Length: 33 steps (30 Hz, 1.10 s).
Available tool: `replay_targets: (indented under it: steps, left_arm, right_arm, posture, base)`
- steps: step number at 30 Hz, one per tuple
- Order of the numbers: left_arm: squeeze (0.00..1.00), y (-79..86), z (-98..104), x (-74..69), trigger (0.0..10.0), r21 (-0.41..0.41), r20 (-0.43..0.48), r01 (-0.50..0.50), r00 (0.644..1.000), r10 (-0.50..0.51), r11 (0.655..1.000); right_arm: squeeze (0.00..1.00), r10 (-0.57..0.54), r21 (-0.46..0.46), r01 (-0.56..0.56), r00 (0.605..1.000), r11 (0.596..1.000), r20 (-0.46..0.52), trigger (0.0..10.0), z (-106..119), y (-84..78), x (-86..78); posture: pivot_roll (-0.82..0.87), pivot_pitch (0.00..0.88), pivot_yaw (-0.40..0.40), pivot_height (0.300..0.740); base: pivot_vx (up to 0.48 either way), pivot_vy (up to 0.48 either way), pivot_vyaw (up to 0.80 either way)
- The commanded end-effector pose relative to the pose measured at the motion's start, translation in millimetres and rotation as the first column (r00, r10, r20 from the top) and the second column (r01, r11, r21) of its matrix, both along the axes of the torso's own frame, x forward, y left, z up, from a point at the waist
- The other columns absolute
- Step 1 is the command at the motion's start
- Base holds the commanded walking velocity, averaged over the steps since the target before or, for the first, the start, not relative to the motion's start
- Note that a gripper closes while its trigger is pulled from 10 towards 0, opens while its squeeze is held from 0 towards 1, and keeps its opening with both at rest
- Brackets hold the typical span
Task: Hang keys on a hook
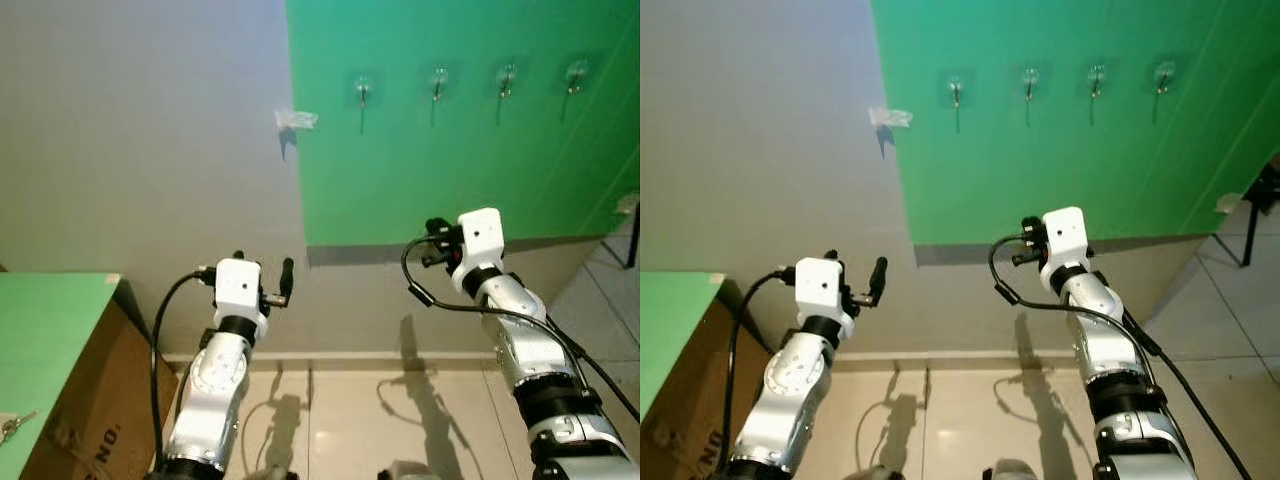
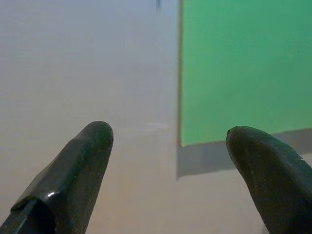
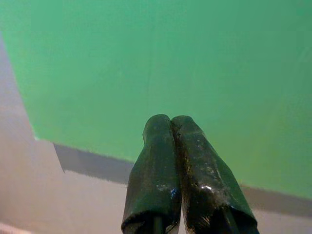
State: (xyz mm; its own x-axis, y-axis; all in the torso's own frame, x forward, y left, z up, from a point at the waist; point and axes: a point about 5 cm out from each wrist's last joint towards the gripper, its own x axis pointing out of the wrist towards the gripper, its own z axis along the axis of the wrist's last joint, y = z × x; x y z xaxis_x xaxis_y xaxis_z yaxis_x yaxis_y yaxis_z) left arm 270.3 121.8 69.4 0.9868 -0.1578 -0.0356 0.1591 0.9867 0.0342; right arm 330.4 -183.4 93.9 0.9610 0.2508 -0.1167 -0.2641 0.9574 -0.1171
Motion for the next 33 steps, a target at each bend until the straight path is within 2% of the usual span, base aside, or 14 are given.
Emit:
replay_targets:
  steps: [1, 9, 19, 20, 21, 23, 30, 33]
  left_arm:
    - [0.00, -1.0, -2.7, -0.9, 10.0, 0.017, -0.013, 0.002, 1.000, -0.001, 1.000]
    - [0.00, -2.8, -0.2, -0.2, 10.0, 0.055, -0.001, 0.034, 0.999, -0.034, 0.998]
    - [0.00, 1.3, 2.2, 3.1, 10.0, 0.076, 0.002, 0.036, 0.999, -0.036, 0.996]
    - [0.00, 1.4, 2.2, 3.0, 10.0, 0.077, 0.001, 0.037, 0.999, -0.037, 0.996]
    - [0.00, 1.2, 2.2, 3.1, 10.0, 0.077, 0.001, 0.039, 0.999, -0.039, 0.996]
    - [0.00, -0.1, 2.5, 3.7, 10.0, 0.080, 0.000, 0.046, 0.999, -0.046, 0.996]
    - [0.00, -2.0, 1.8, 3.5, 10.0, 0.086, -0.002, 0.058, 0.998, -0.058, 0.995]
    - [0.00, -2.4, 1.2, 3.2, 10.0, 0.086, -0.004, 0.061, 0.998, -0.060, 0.994]
  right_arm:
    - [0.00, 0.010, -0.005, -0.010, 0.999, 1.000, 0.038, 0.0, 13.6, 2.3, 9.6]
    - [0.00, -0.004, 0.025, 0.002, 0.995, 1.000, 0.095, 0.0, 33.5, 9.1, 25.9]
    - [0.00, -0.014, 0.041, 0.010, 0.996, 0.999, 0.088, 0.0, 27.4, 13.9, 23.4]
    - [0.02, -0.015, 0.042, 0.011, 0.995, 0.999, 0.096, 0.0, 27.6, 14.6, 22.9]
    - [0.07, -0.015, 0.042, 0.011, 0.995, 0.999, 0.103, 0.0, 28.1, 15.1, 22.6]
    - [0.10, -0.015, 0.046, 0.009, 0.993, 0.999, 0.120, 0.0, 30.2, 15.5, 22.4]
    - [0.22, -0.023, 0.043, 0.016, 0.988, 0.999, 0.150, 0.0, 36.9, 12.1, 24.1]
    - [0.24, -0.026, 0.041, 0.020, 0.987, 0.999, 0.158, 0.0, 39.0, 10.4, 25.0]
  posture:
    - [-0.19, 0.000, 0.033, 0.722]
    - [-0.18, 0.000, 0.048, 0.722]
    - [-0.18, 0.000, 0.065, 0.722]
    - [-0.19, 0.000, 0.068, 0.722]
    - [-0.19, 0.000, 0.068, 0.727]
    - [-0.19, 0.000, 0.070, 0.740]
    - [-0.20, 0.000, 0.069, 0.740]
    - [-0.20, 0.000, 0.068, 0.740]
  base:
    - [0.000, 0.000, 0.00]
    - [0.000, 0.000, 0.00]
    - [0.000, 0.000, 0.00]
    - [0.000, 0.000, 0.00]
    - [0.000, 0.000, 0.00]
    - [0.000, 0.000, 0.00]
    - [0.000, 0.000, 0.00]
    - [0.000, 0.000, 0.00]
